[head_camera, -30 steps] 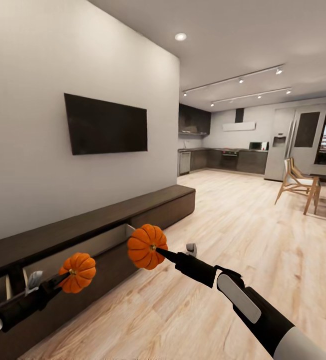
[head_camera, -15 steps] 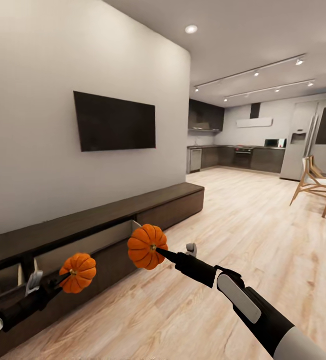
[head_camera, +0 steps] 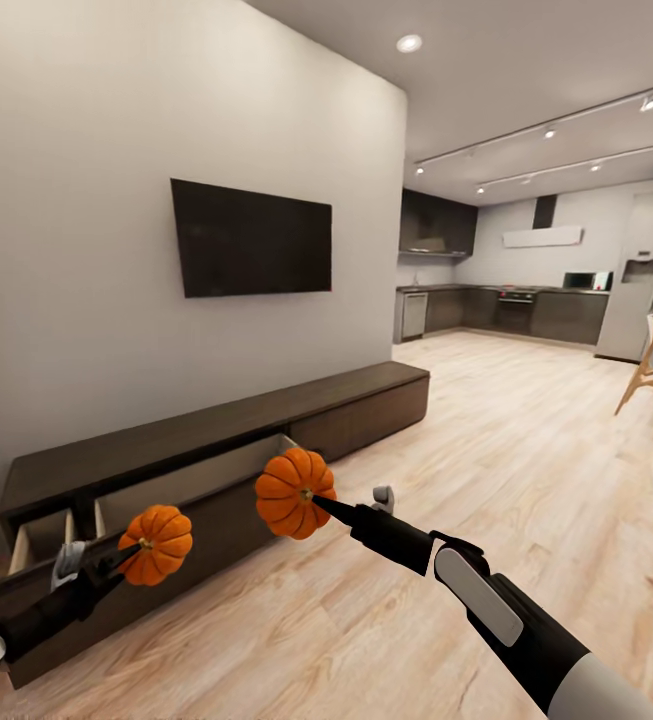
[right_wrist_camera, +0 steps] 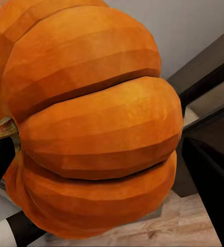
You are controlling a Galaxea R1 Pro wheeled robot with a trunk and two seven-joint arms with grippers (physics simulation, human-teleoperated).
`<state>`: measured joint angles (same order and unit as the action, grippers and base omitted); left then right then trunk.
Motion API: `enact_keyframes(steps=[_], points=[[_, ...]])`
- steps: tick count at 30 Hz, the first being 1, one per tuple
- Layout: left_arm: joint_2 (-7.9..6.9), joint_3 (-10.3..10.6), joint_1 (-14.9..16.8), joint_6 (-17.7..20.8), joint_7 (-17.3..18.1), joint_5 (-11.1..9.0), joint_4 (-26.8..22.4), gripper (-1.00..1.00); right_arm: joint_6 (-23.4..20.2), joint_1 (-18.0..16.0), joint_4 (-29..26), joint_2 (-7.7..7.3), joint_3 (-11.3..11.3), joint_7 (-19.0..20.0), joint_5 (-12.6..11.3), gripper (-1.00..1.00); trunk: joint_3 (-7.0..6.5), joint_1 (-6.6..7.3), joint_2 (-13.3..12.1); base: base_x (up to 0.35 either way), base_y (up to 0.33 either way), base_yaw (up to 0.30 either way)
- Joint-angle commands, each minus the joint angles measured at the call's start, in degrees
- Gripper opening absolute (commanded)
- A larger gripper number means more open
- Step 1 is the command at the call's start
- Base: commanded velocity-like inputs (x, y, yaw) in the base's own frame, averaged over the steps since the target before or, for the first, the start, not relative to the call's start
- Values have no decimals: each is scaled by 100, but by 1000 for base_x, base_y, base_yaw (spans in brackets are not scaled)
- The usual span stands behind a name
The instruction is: Place each of the two pumpkins and all three candles from the living room inside a cabinet in the living room (use any cabinet), then make sure every cabinet is closed, and position the cauldron so it is next to a table in the living room.
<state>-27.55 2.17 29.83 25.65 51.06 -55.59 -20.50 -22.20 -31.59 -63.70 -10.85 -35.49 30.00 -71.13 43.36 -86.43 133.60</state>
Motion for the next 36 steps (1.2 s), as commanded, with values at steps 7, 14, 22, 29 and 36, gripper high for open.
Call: enact_keyframes(steps=[7, 14, 22, 29, 36], points=[[-3, 21, 5, 36, -25, -40, 2, -100, -30, -5, -2, -5, -10, -2, -59, -100, -67, 156, -279, 0, 0, 160], [0, 21, 5, 36, -31, -39, 2, -100, -30, -5, -2, -5, -10, -3, -58, -100, -141, 309, -560, 0, 0, 160], [-2, 12, 5, 36, 3, -39, 3, -100, 49, -5, -9, -6, 25, 80, -51, -100, -119, 331, -600, 0, 0, 109], [3, 20, 5, 36, -25, -33, 2, -100, 66, -5, -11, -7, 37, 102, -58, -100, -117, 331, -600, 0, -118, 9], [4, 21, 5, 28, -35, -31, 2, -100, 66, -5, -11, -5, 34, 93, -51, -100, -117, 331, -600, 17, -277, 214]])
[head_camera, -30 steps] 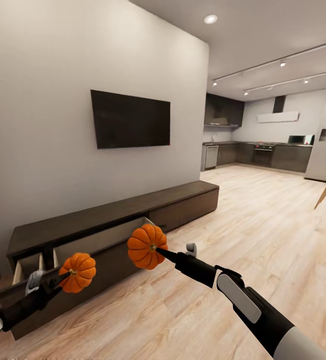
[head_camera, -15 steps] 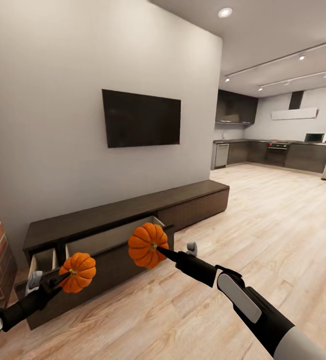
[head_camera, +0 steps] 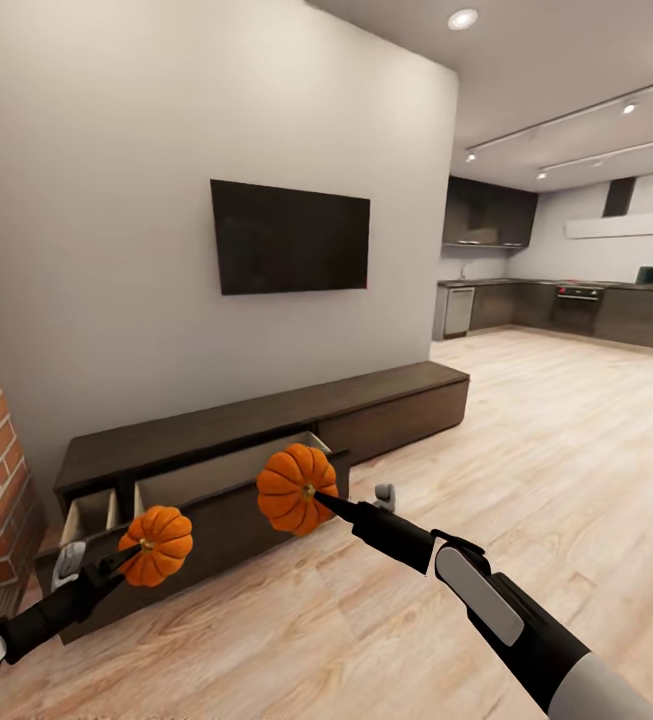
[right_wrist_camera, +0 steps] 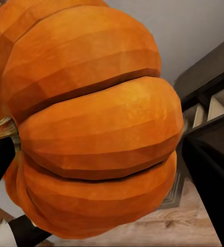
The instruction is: Place each of the two pumpkins and all three candles from the living room inside a cabinet in the living room (use any cabinet), then make sure every cabinet is closed, and position the cauldron so it is next to a table in the living room.
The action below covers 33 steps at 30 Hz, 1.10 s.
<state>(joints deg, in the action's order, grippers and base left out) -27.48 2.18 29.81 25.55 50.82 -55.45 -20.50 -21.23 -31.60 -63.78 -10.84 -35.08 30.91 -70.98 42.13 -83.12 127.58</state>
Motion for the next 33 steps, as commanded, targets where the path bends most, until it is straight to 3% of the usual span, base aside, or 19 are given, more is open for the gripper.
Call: enact_keyframes(steps=[1, 15, 33], points=[[-3, 19, 7, 38, -11, -45, 2, -100, -30, -4, -2, -6, -7, -2, -65, -100, 6, 0, 3, 156, -259, 277], [-3, 19, 7, 38, -11, -45, 2, -100, -25, -4, -2, -6, -16, -45, -65, -100, 6, 0, 3, 220, -228, 280], [-3, 19, 7, 47, -11, -45, 2, -100, -22, -4, -2, -6, -17, -68, -65, -100, 6, 0, 3, 44, -277, 280]])
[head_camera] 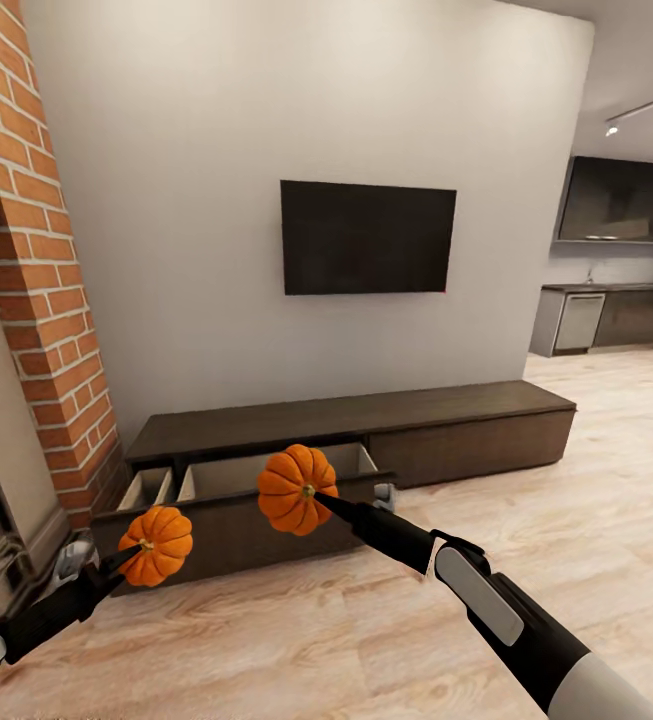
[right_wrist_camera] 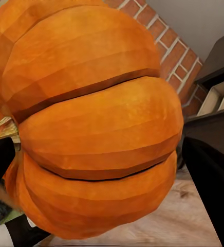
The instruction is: Place each of the two pumpkins and all three candles from the living room inside a cabinet in the living room (use any cabinet), then make sure every cabinet is closed, and position the cauldron so it is next to a table in the living room.
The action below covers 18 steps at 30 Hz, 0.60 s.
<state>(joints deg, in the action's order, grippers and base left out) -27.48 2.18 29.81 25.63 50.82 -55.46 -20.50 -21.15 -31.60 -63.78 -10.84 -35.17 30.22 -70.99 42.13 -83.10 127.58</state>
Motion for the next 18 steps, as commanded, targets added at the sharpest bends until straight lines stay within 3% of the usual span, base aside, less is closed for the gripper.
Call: enact_keyframes(steps=[1, 18], points=[[-3, 19, 7, 39, -11, -44, 2, -100, -30, -4, -2, -6, -7, 1, -65, -100, 6, -1, 3, 205, -255, 280], [-3, 19, 7, 38, -21, -50, 2, -100, -25, -4, 2, -4, -7, 1, -65, -100, 6, -1, 3, 144, -244, 280]])
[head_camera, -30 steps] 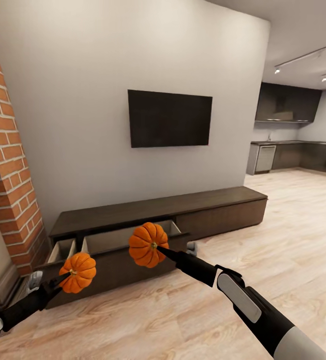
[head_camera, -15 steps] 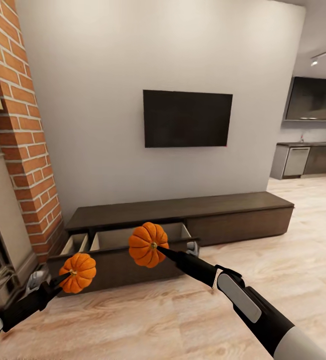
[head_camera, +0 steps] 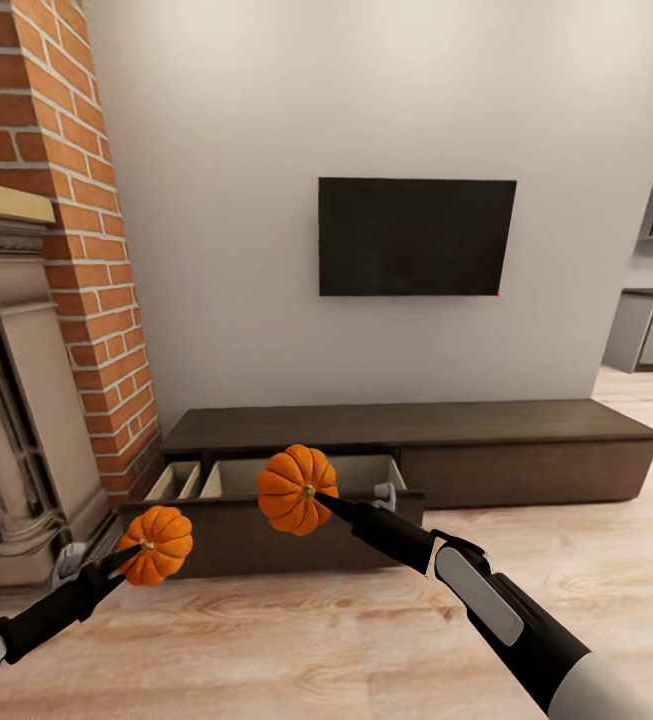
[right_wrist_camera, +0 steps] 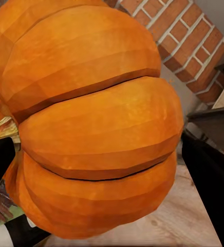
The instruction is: Place each of the two pumpkins and all three candles from the living room inside a cabinet in the living room (use any cabinet), then make sure every cabinet is closed, and position the cauldron so it is next to a table in the living room.
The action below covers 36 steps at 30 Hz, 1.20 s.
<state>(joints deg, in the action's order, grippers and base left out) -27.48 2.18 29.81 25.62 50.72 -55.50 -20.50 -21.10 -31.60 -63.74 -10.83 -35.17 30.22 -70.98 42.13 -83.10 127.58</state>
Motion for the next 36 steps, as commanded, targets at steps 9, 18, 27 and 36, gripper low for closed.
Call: enact_keyframes(steps=[9, 18, 27, 36], points=[[-3, 15, 7, 40, 30, -49, 2, -100, 91, -4, 2, -14, 10, 77, -73, -100, 10, -1, 3, 50, -48, 113], [-3, 14, 7, 40, 30, -47, 2, -100, 112, -4, 2, -16, 10, 105, -76, -100, -4, -1, 3, 179, -1, -229], [-8, 12, 7, 40, 32, -49, 2, -100, 115, -4, 2, -16, 10, 107, -74, -100, -95, 109, -198, 11, 0, -24], [-3, 19, 7, 40, 11, -49, 2, -100, 115, -4, -2, -22, 10, 104, -74, -100, -256, 306, -559, 0, 0, 0]])
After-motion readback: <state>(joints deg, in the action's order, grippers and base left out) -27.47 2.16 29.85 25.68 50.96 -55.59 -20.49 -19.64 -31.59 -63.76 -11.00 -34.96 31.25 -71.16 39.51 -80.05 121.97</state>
